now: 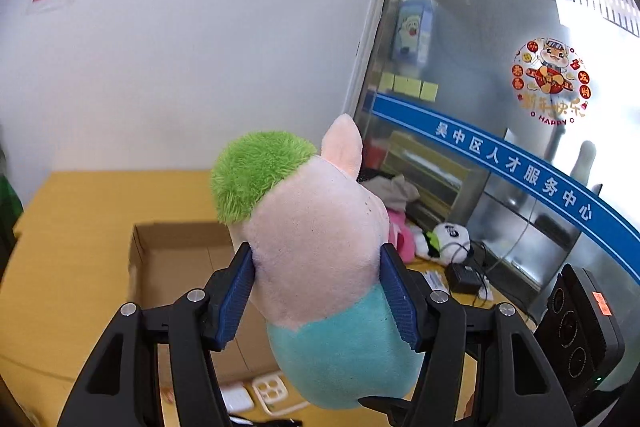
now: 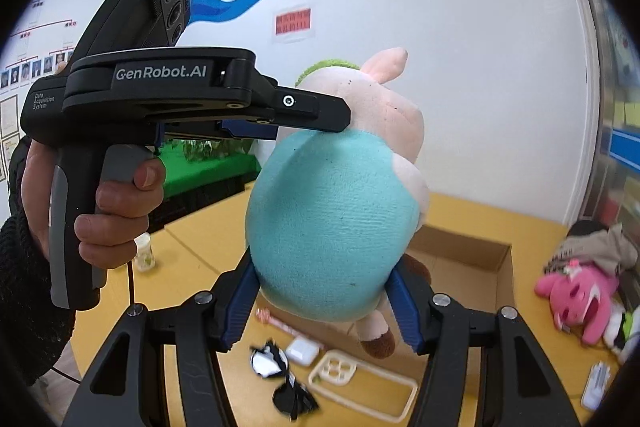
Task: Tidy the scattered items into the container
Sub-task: 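Lift the plush pig with the right tool and carry it over the box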
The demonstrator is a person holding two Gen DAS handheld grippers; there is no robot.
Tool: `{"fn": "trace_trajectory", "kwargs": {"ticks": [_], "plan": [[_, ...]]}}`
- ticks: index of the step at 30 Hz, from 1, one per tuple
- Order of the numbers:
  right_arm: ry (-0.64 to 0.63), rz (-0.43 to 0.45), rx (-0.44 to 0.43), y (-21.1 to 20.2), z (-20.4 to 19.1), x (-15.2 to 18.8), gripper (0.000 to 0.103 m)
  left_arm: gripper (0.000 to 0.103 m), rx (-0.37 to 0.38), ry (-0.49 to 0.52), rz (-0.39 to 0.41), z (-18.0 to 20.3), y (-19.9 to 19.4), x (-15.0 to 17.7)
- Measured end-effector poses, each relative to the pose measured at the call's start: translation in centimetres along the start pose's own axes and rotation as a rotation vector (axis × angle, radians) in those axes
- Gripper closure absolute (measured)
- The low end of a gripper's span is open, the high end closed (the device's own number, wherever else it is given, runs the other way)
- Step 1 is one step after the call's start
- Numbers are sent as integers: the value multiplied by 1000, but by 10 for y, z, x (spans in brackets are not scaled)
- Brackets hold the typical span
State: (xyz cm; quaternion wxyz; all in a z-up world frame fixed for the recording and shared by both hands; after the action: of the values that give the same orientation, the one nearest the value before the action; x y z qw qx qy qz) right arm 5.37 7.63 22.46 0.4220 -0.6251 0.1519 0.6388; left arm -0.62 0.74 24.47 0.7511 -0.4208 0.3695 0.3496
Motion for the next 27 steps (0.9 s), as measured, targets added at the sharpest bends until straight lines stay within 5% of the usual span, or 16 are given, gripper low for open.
{"fn": "trace_trajectory", "kwargs": {"ticks": [6,13,20,27], "plan": [[2,55,0,21,21,-56,44,37,-15,63,46,-14,14,-71],[37,26,-14,75,48,-91,44,37,-27,44,12,-50,62,-124],[85,-39,-34,154,64,-93,44,38,-37,-19,-37,-109,116,-139],[141,-123,-61,230,68,-65,44,38,-65,-83,-136,-173,180,-118]]}}
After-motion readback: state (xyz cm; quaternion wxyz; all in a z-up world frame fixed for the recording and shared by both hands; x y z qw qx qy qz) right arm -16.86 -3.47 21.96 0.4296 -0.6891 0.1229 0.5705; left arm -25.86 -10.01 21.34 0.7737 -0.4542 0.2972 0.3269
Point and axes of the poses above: each gripper's, at about its wrist camera, not at the fingertips, and y roughly the way its jaws point, z to its right, x to its underside, the point moved 6 cm from there along y, roughly the way its jaws point, and after that the axes turned 9 degrees about -y, right-handed, at the moved point
